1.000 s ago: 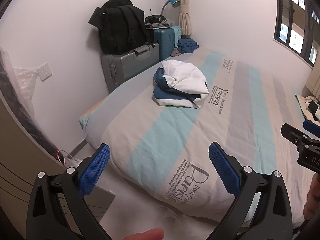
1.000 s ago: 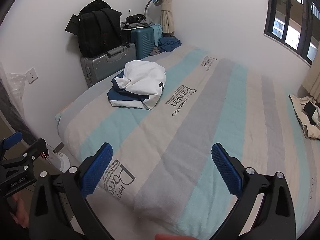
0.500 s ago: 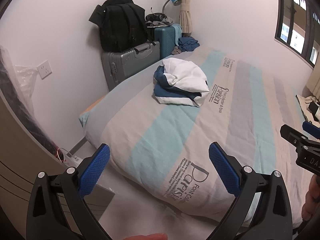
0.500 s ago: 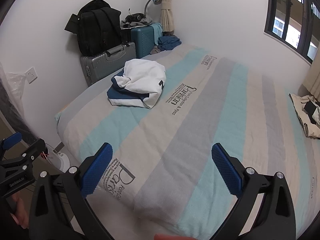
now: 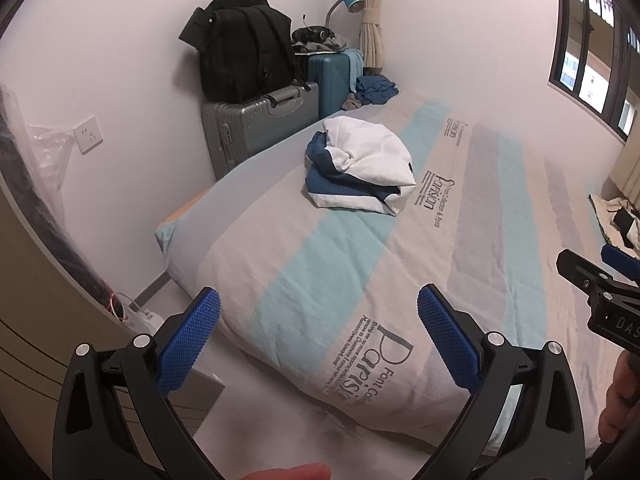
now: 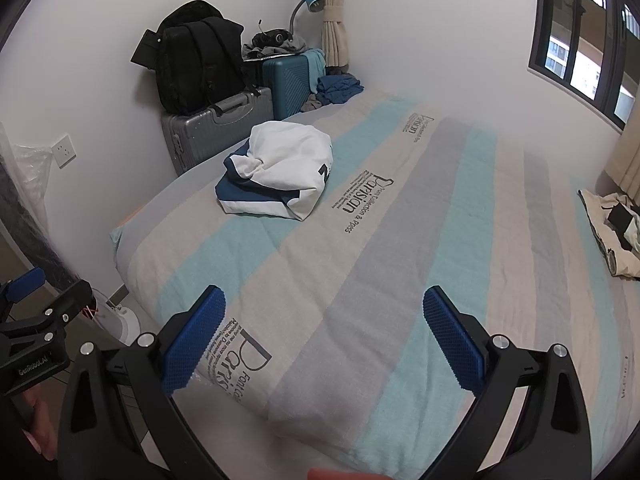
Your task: Fold large clothes
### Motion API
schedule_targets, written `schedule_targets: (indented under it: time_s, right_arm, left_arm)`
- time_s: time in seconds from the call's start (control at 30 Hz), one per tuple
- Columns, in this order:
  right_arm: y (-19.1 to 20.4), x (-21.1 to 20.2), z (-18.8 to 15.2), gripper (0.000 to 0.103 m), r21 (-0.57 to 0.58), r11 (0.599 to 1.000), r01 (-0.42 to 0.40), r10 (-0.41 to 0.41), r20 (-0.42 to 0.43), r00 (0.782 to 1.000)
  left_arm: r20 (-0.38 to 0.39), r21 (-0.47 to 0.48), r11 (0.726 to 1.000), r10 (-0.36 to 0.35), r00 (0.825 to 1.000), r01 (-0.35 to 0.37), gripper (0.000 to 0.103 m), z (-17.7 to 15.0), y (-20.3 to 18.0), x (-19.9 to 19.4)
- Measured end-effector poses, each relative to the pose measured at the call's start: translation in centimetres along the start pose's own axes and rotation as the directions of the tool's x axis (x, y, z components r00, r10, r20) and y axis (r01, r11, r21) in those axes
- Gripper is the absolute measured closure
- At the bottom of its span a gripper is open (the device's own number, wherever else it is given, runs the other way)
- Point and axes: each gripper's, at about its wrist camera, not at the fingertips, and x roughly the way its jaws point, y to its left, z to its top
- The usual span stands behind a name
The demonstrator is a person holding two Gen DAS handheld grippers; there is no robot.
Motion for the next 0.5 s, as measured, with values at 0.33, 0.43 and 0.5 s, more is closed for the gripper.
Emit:
schedule_targets:
  time_s: [0.33,0.43,0.5]
  right_arm:
    - [0.06,-0.26,0.13,0.008,-0.004,1.0,0.001,-0.001,-0.005,1.0]
    - [-0.08,-0.35,0.11,0.008,-0.006,1.0,0.003,-0.003,0.0,1.0]
    - [-0.19,-0.4,0.15,0.008,-0.001,1.0,0.003,-0.003,0.0,1.0]
  left_arm:
    - [0.005,-0.002,1.0,-0.004,1.0,0.004,0.006,-0.19,-0.3,-0.19]
    - [0.005,-0.008,1.0,-0.003,1.0,0.003,0.006,-0.34,-0.59,-0.48]
    - [0.003,-0.007,1.0,-0.002,1.0,0.002,0.006,-0.39,-0.77,-0.56]
